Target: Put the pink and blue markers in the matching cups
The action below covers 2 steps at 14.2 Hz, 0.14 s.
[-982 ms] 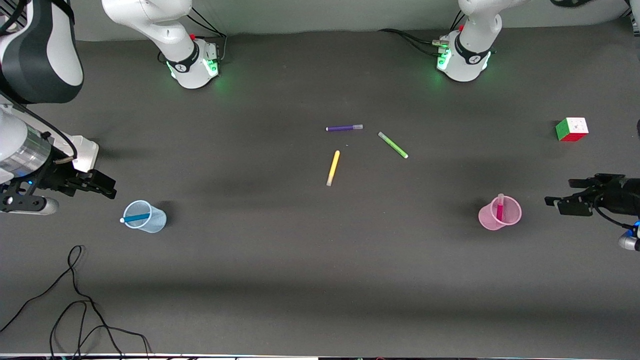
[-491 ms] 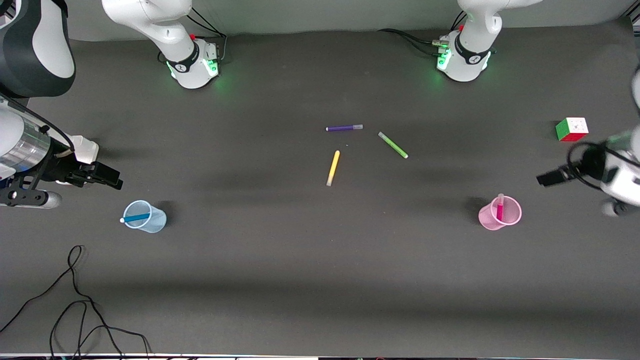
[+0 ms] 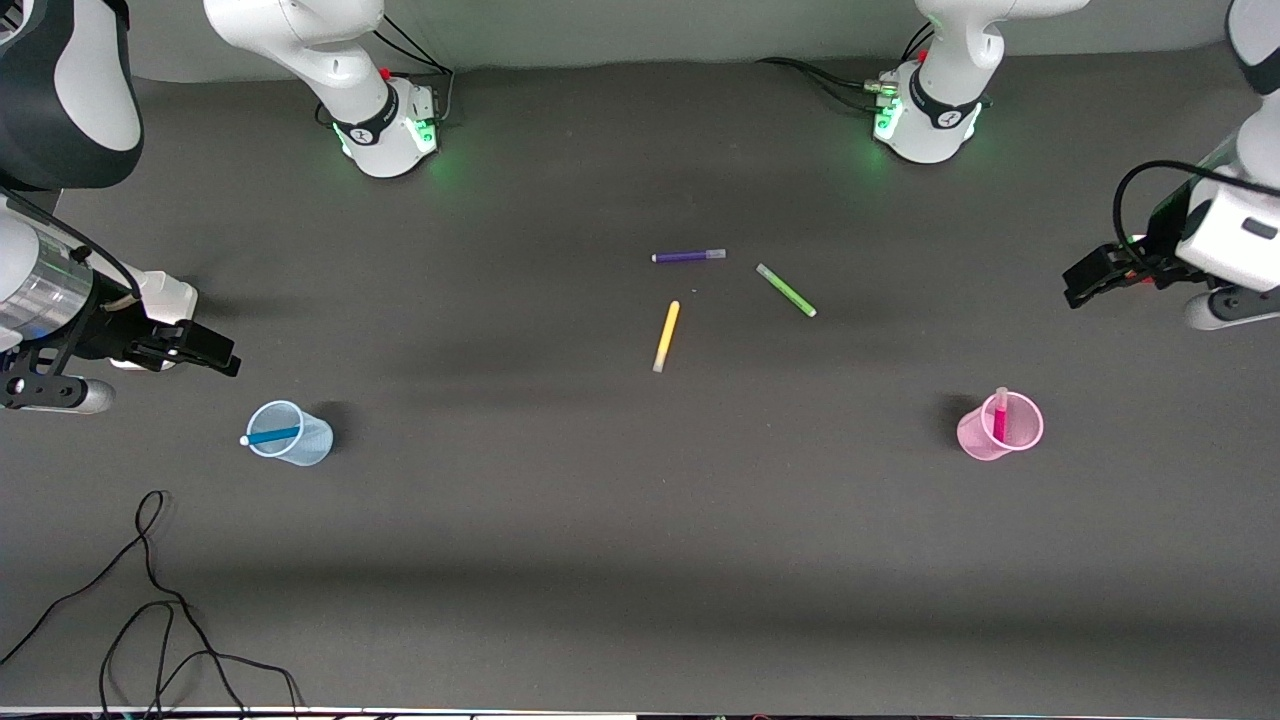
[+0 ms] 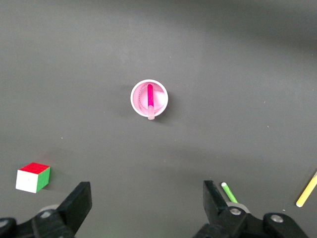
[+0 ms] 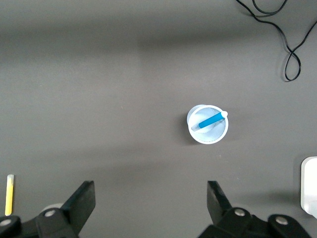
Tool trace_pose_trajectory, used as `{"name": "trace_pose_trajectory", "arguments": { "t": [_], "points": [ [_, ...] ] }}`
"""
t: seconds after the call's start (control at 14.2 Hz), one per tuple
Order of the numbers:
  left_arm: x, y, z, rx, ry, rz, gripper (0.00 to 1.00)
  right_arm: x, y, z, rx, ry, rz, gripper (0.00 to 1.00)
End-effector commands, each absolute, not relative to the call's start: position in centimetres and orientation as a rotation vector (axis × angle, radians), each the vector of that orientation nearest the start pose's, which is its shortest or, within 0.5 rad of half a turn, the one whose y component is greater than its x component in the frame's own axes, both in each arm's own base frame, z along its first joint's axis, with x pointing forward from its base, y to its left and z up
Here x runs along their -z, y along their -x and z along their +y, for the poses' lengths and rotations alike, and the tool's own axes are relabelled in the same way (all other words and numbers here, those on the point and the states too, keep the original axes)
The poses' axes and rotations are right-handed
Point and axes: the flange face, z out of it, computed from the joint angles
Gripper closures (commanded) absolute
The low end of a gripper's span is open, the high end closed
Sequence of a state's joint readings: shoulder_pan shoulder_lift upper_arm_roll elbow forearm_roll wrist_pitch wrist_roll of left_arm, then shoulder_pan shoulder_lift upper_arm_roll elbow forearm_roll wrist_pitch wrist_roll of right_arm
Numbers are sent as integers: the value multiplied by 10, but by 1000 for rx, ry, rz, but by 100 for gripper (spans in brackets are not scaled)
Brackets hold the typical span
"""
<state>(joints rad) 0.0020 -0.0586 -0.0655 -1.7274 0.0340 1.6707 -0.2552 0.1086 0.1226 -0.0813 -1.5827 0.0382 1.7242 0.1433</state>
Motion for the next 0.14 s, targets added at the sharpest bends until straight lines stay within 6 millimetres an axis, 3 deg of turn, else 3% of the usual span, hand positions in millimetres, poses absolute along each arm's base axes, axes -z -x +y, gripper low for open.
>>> {"name": "trace_pose_trajectory", "arguments": {
  "t": [0.0,0.07],
  "points": [
    [-590,-544,-27,-13,3081,-240,0,-565,-599,20,21,3083,173,0],
    [-591,-544,-27,-11,3081,-238,0,-565,-599,20,21,3084,173,0]
  ]
}}
